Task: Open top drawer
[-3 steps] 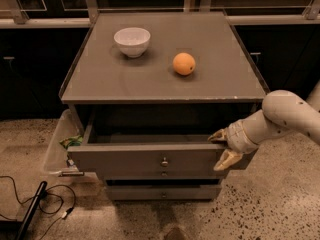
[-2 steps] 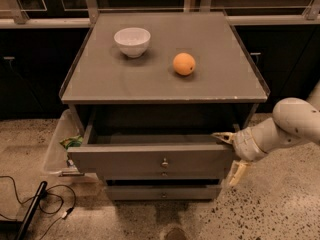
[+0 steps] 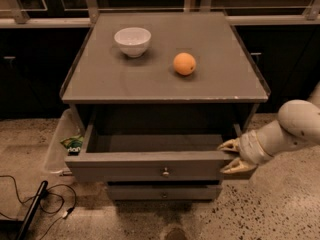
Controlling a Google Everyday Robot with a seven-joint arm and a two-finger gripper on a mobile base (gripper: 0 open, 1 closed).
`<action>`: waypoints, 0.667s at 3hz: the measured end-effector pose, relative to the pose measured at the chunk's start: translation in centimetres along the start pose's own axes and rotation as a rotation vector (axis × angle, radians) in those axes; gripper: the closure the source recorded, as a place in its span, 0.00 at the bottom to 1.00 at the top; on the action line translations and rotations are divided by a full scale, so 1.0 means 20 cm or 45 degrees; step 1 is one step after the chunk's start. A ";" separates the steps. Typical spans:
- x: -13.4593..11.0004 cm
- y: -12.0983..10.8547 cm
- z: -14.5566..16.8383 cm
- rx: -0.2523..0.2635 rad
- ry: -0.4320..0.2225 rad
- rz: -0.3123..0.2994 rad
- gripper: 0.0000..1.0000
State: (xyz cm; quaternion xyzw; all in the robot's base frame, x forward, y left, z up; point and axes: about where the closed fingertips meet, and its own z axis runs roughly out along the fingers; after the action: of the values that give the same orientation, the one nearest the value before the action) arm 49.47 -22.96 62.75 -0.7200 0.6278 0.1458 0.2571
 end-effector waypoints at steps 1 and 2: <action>0.00 0.01 -0.01 0.000 0.002 -0.001 0.84; -0.01 0.05 -0.03 -0.002 0.007 -0.006 1.00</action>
Offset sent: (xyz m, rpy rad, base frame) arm -0.1661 -0.0315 0.0376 -0.0697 -0.0347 0.0424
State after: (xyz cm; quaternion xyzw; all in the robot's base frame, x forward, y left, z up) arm 48.30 -23.21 63.13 -0.7221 0.6266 0.1437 0.2554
